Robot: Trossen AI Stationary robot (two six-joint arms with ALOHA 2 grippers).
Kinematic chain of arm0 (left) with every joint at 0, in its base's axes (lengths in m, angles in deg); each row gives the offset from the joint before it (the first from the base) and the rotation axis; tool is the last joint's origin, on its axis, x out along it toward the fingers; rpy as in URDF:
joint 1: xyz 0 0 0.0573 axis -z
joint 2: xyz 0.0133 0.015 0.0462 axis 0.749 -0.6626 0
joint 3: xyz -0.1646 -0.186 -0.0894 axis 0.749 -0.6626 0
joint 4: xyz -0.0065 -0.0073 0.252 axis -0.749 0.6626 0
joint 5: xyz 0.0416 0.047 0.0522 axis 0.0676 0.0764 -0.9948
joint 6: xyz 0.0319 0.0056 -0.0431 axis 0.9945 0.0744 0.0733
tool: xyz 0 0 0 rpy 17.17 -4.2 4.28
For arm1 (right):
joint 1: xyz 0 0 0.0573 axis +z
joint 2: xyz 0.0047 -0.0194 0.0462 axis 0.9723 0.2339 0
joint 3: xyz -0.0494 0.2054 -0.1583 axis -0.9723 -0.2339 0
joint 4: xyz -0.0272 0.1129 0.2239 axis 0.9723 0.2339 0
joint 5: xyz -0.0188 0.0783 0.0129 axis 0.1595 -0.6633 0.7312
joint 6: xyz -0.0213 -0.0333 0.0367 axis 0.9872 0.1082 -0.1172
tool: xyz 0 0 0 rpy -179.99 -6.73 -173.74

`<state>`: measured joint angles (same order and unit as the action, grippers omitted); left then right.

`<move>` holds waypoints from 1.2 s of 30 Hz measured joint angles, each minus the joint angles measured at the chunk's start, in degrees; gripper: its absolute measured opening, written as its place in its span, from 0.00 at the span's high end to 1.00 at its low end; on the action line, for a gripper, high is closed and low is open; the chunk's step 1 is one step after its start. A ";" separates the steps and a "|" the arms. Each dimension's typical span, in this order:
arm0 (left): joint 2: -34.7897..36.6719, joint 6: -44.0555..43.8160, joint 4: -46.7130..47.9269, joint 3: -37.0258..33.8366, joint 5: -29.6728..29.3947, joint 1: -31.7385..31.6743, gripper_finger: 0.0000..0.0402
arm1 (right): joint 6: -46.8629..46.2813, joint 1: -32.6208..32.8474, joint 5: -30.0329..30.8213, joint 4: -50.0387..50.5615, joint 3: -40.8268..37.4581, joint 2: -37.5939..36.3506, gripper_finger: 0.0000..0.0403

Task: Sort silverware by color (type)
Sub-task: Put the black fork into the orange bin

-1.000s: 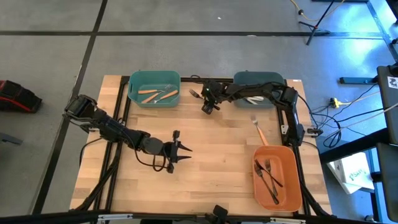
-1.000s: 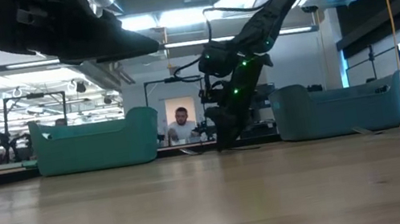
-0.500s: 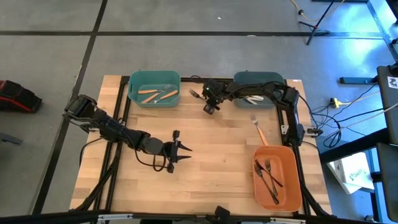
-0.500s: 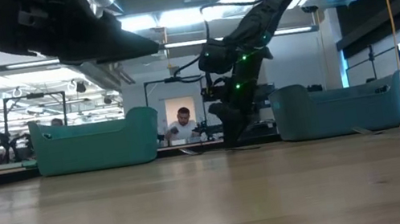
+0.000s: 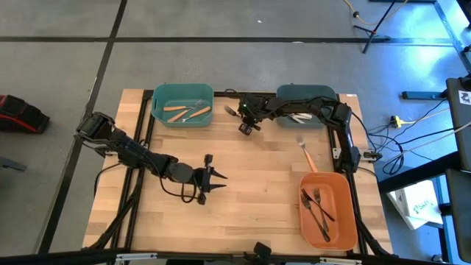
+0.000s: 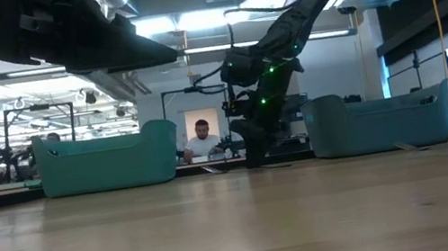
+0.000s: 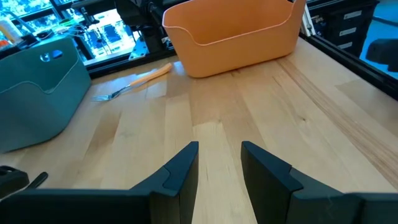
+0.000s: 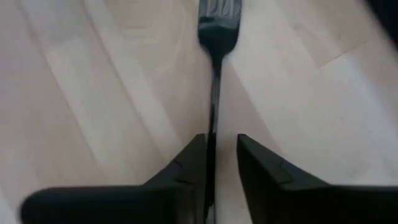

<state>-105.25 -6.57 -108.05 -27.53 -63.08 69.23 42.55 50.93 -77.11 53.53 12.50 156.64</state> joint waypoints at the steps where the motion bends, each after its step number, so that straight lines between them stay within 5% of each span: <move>1: 0.00 -0.01 0.01 0.00 -0.01 0.00 0.71 | -0.16 -0.03 0.04 0.36 0.00 0.11 0.77; 9: 0.00 -0.02 -0.01 0.00 -0.01 0.00 0.71 | -0.10 0.00 -1.21 0.68 0.06 0.84 0.68; 19: 0.00 -0.01 -0.01 0.00 -0.01 0.00 0.71 | 0.86 0.02 -2.25 0.99 -0.09 1.13 0.98; 28: 0.00 0.06 -0.10 0.00 0.00 0.00 0.71 | 1.89 1.51 1.16 1.92 -0.30 0.02 0.99; 36: 0.00 0.05 0.04 0.00 0.03 0.47 0.71 | 0.64 7.41 6.15 10.10 -0.44 -8.47 0.99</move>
<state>-105.25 -6.52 -108.01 -27.53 -63.04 69.70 43.19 58.35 -70.97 63.63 12.06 148.17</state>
